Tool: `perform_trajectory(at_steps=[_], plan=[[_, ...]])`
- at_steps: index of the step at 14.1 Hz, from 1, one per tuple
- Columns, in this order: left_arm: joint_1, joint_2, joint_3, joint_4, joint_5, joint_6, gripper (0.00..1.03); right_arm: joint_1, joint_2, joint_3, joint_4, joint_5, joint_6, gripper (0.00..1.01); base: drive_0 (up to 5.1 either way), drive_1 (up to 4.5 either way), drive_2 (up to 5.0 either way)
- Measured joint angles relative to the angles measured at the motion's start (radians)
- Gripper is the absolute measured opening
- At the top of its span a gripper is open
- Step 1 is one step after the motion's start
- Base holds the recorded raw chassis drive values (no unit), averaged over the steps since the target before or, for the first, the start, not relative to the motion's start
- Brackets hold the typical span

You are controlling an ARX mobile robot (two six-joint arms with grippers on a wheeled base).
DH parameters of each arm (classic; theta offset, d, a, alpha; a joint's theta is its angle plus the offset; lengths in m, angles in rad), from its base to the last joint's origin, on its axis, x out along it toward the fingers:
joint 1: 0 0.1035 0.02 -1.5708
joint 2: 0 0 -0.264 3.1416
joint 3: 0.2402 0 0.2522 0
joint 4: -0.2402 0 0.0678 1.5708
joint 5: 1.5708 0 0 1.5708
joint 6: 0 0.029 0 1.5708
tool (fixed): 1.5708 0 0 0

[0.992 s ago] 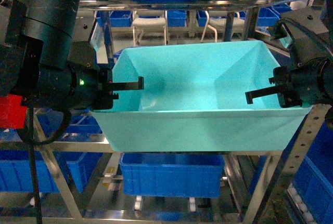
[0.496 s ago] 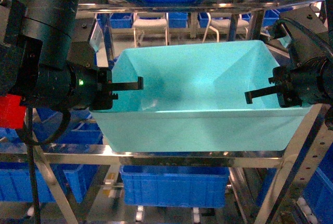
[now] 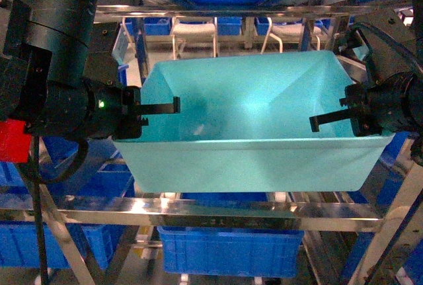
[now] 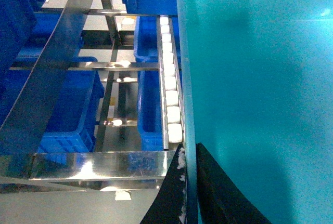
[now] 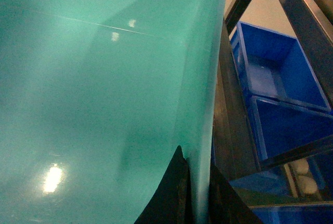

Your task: Organize blue bins on left shelf correctly

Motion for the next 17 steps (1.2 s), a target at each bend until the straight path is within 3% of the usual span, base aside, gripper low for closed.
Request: perform_trajectory(at_steps=[17], plan=[[-0.002, 0.0, 0.0, 0.002, -0.002, 0.0, 0.02, 0.0, 0.0, 0.0, 0.002, 0.003, 0.0, 0.02, -0.1, 0.7, -0.9]])
